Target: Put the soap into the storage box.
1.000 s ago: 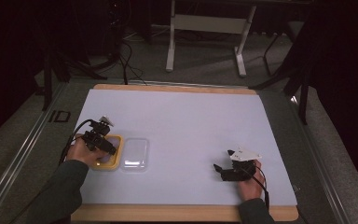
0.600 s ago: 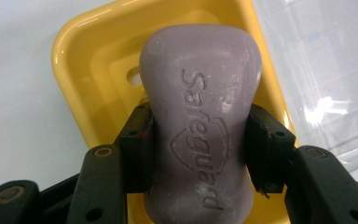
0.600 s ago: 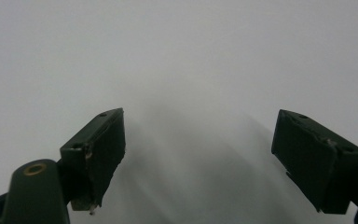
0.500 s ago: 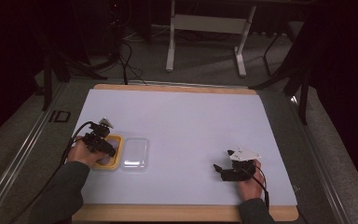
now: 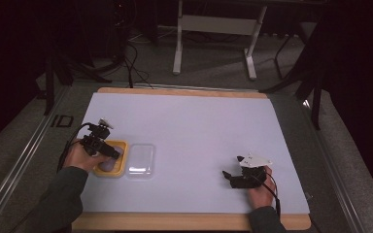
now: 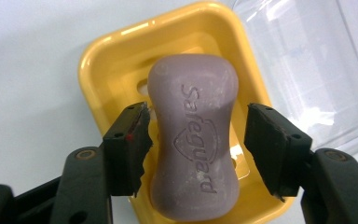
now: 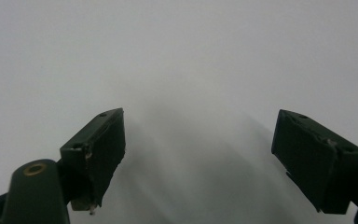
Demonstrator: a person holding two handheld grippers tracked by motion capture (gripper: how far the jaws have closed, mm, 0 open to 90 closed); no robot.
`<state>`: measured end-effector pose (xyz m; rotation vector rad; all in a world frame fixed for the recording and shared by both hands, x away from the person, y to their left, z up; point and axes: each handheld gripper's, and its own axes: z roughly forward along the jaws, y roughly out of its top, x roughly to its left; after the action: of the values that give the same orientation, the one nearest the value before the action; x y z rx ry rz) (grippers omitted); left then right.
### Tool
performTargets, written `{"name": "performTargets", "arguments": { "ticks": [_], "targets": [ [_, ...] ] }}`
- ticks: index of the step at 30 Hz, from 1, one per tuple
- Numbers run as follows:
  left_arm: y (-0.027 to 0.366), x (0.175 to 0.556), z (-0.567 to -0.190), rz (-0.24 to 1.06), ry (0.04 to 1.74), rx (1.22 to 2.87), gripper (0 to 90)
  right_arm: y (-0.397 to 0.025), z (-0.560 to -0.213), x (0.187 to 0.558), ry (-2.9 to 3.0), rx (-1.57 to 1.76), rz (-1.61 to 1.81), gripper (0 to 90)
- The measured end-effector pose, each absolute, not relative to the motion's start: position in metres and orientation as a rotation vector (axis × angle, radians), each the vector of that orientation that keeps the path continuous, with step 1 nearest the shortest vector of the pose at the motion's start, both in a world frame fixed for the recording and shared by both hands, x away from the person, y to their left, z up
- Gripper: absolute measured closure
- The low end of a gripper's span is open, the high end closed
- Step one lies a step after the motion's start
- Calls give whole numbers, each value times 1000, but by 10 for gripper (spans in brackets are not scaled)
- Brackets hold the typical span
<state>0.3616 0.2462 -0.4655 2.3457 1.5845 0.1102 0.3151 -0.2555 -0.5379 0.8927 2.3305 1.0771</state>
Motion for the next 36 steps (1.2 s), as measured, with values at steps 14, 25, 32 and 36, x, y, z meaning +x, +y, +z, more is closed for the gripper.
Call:
{"name": "performTargets", "arguments": {
  "ticks": [14,25,32,36],
  "targets": [
    [247,355,-452,215,1488,2312,380,-255,-538,315,2332,891,1075,170],
    [247,348,-447,280,1377,2291,379,-255,-538,316,2339,888,1061,170],
    [240,341,-448,362,1254,2297,379,-255,-538,316,2338,886,1064,167],
    [231,330,-448,456,1121,2275,370,-256,-538,316,2334,903,1082,160]
  ]
}}
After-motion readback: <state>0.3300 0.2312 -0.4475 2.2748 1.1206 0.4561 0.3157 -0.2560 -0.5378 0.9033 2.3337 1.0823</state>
